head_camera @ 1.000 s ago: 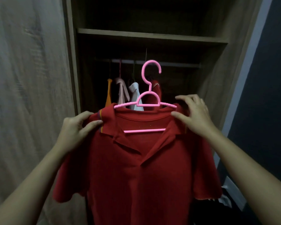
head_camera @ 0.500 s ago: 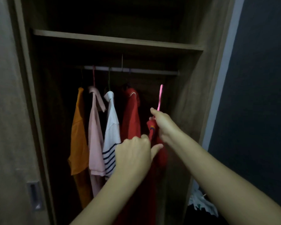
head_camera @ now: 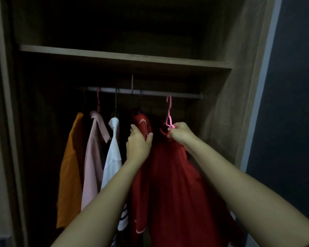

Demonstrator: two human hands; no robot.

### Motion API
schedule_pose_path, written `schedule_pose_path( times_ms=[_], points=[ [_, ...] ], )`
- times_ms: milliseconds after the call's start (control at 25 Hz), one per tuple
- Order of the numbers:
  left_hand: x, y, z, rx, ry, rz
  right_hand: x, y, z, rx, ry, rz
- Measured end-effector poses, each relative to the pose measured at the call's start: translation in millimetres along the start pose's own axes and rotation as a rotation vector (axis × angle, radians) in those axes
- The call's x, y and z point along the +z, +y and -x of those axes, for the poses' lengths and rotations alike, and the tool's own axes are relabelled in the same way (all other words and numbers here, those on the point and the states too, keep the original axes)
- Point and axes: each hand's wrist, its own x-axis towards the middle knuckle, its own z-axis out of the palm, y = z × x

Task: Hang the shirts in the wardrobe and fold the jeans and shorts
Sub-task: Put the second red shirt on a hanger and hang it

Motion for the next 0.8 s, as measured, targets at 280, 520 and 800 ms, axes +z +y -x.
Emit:
schedule_pose_path(
  times_ms=[280,520,800],
  points=[
    [31.2,17.6,-9.7,0.113,0.009,-0.074,7.5,3.6,-78.8,-0.082,0.076,0.165],
    [32.4,6.9,-9.4,0.112,0.076,-0.042,-3.1,8.3,-107.2,-0.065,0.051,0.160],
    [28.0,-4.8,-4.0,0.079,0.066,0.018,1.3,28.2,-106.4,-0.051,-0.036,0.183]
  ],
)
